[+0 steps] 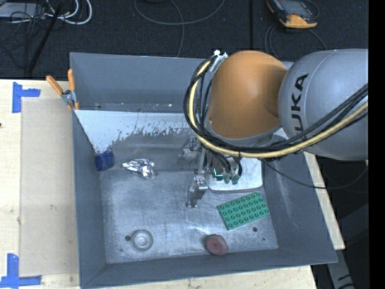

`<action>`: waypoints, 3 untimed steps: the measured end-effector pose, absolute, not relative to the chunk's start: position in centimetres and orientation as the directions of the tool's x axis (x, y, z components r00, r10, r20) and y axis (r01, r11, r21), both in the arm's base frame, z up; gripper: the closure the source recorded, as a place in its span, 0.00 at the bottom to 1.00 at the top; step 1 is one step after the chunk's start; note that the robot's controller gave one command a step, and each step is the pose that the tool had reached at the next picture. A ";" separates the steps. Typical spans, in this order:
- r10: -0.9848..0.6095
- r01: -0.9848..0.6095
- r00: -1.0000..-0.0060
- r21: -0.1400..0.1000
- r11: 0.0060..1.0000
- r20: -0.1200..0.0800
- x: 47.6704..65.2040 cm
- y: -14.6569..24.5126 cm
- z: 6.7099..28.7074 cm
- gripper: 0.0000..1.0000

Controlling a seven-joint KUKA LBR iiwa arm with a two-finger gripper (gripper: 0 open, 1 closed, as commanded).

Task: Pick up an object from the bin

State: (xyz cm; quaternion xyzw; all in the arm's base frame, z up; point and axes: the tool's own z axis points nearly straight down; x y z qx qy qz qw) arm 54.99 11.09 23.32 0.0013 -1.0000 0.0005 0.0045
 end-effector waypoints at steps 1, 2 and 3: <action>-0.149 -0.149 -0.989 0.000 0.989 0.009 50.9 8.5 16.7 0.00; -0.375 -0.375 -0.927 0.000 0.927 0.007 51.2 2.9 12.4 0.00; -0.534 -0.534 -0.845 -0.004 0.845 -0.005 48.5 -0.1 7.5 0.00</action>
Offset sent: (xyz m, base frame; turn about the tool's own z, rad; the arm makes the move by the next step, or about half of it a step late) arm -0.0388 -0.0255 -0.0627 -0.1467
